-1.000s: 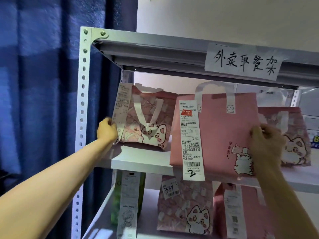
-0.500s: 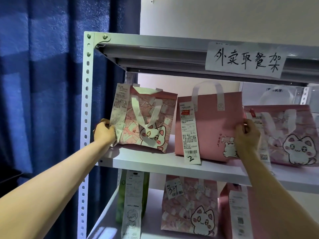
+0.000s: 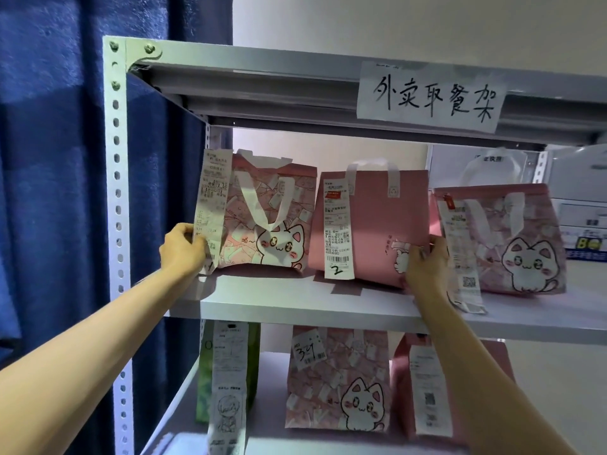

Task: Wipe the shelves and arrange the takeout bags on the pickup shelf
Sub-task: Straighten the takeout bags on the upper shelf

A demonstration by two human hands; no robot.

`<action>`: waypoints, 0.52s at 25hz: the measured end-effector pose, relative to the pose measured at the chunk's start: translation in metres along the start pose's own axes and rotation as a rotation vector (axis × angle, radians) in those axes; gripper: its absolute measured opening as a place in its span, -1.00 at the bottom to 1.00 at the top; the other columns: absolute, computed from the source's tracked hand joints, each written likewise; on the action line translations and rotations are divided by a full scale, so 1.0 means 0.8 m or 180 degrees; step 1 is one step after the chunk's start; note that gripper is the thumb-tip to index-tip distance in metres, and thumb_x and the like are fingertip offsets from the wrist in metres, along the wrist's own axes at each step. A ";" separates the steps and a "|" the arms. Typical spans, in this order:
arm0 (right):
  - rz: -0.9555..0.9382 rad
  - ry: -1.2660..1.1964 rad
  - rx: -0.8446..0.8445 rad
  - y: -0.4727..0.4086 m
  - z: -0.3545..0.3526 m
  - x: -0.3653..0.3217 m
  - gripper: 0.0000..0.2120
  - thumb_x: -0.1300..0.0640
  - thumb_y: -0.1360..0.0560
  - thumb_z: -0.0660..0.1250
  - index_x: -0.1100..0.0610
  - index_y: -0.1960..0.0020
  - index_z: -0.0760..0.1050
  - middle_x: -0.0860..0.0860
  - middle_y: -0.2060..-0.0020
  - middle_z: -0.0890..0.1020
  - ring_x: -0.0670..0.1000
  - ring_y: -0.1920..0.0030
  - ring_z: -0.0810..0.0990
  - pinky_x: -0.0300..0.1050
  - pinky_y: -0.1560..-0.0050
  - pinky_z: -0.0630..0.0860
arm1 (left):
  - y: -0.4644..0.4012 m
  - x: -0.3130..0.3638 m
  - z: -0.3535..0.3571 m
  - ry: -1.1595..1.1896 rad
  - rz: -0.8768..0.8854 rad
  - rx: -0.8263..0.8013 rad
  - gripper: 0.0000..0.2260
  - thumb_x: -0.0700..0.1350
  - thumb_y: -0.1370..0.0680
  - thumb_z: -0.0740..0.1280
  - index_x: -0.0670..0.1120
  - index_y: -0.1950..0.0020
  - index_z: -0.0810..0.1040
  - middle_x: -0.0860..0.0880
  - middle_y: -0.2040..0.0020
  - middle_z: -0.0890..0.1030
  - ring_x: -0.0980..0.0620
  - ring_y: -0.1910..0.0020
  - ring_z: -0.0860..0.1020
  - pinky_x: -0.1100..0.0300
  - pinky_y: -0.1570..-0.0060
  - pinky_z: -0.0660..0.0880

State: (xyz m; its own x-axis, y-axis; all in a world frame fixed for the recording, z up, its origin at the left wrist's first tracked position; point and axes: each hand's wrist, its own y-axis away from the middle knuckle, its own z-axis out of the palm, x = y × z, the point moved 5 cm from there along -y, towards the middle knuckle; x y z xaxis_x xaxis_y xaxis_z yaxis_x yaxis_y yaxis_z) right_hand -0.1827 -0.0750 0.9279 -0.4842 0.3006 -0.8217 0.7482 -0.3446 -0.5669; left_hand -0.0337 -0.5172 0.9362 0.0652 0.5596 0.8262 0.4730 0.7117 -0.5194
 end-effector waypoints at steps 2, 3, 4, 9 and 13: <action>0.0028 -0.0051 -0.0066 0.000 0.003 0.003 -0.70 0.21 -0.62 0.20 0.09 -0.34 0.38 0.02 -0.01 0.57 0.16 -0.02 0.60 0.05 0.05 0.53 | 0.005 0.006 0.004 -0.0079 0.0087 -0.0130 -0.73 -0.18 -0.60 0.32 -0.12 -0.30 0.51 -0.14 -0.22 0.64 -0.17 -0.16 0.58 -0.03 -0.11 0.51; 0.0074 -0.0104 -0.0099 0.000 0.003 0.004 -0.68 0.20 -0.63 0.20 0.06 -0.38 0.37 0.02 -0.06 0.57 0.16 -0.05 0.61 0.09 0.00 0.57 | 0.007 0.009 0.005 -0.0094 0.0110 -0.0193 -0.70 -0.19 -0.59 0.33 -0.12 -0.33 0.48 -0.14 -0.25 0.62 -0.18 -0.19 0.57 -0.06 -0.17 0.50; 0.0128 -0.0143 -0.0116 0.000 0.003 0.006 -0.65 0.18 -0.64 0.20 0.04 -0.41 0.36 0.03 -0.11 0.56 0.17 -0.07 0.62 0.14 -0.05 0.60 | 0.009 0.012 0.006 -0.0081 0.0116 -0.0233 -0.67 -0.21 -0.58 0.33 -0.12 -0.35 0.46 -0.14 -0.27 0.61 -0.17 -0.21 0.57 -0.06 -0.20 0.48; 0.0249 0.0061 0.0008 0.002 0.000 0.014 -0.64 -0.06 -0.59 0.24 0.00 -0.35 0.35 0.05 -0.14 0.56 0.17 -0.08 0.61 0.25 -0.08 0.61 | 0.010 0.021 0.007 0.0059 0.0138 -0.0257 -0.59 -0.25 -0.57 0.33 -0.13 -0.41 0.39 -0.14 -0.30 0.57 -0.15 -0.24 0.55 -0.05 -0.23 0.49; 0.0258 0.0127 -0.0065 -0.005 0.001 0.020 -0.70 0.25 -0.57 0.25 0.07 -0.29 0.39 0.09 -0.10 0.59 0.19 -0.07 0.61 0.19 -0.02 0.62 | 0.008 0.014 0.013 -0.0068 0.0037 -0.0531 -0.59 -0.21 -0.57 0.29 -0.11 -0.42 0.36 -0.12 -0.30 0.58 -0.16 -0.21 0.55 -0.02 -0.16 0.48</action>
State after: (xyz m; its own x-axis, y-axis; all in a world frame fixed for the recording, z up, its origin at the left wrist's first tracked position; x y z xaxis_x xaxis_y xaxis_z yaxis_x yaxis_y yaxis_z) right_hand -0.1939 -0.0698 0.9165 -0.4035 0.3077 -0.8617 0.7935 -0.3513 -0.4970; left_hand -0.0394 -0.5022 0.9399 0.0535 0.5776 0.8146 0.6116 0.6259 -0.4839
